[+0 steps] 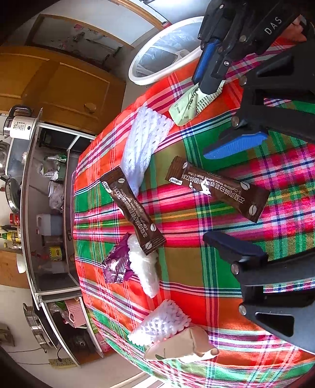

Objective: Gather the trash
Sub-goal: 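Grasp the green-white packet with the right tool while the left tool grasps the brown snack bar, then carry the packet and brown snack bar over the trash bin with both tools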

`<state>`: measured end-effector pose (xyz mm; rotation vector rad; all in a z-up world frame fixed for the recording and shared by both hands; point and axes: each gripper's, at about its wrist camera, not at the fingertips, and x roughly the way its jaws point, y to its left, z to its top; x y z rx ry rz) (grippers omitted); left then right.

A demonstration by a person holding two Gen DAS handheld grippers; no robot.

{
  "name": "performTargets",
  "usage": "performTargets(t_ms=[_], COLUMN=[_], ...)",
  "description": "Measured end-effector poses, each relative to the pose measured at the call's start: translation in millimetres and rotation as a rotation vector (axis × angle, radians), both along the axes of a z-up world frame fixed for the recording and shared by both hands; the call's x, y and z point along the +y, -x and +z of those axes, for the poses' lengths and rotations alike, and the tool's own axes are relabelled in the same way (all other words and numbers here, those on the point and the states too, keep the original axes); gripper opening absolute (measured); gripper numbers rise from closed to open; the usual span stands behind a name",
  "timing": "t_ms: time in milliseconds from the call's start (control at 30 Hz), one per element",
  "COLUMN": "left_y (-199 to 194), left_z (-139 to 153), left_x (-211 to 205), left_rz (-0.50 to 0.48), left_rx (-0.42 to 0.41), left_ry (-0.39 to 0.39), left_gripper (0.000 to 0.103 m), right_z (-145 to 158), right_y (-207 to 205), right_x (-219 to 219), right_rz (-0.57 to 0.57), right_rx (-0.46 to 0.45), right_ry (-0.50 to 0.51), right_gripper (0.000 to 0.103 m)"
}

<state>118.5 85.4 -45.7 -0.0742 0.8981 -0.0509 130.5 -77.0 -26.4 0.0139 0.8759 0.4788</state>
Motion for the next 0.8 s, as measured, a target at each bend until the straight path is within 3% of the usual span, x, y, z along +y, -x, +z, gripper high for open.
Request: performTargets(t_ms=[67,233,467,800], left_y=[-0.6,-2.4,-4.3,3.9], left_z=[-0.8,-1.3,0.3,6.7], left_x=[-0.9,-2.4,-4.8,0.8], left_rz=[0.007,0.008,0.0,0.023], left_rx=[0.003,0.004,-0.002,-0.025], left_ry=[-0.018,-0.044,-0.059,-0.026], left_gripper=[0.057,0.05,0.022,0.02], right_z=[0.0,0.1,0.0,3.3], right_y=[0.0,-0.8,0.1,2.9], right_x=[0.1,-2.2,-5.4,-9.3], right_rz=[-0.001,-0.007,-0.015,-0.025], right_rx=[0.0,0.005,0.007,-0.004], right_ry=[-0.003,-0.015,-0.023,-0.042], right_gripper=[0.014,0.014,0.013,0.012])
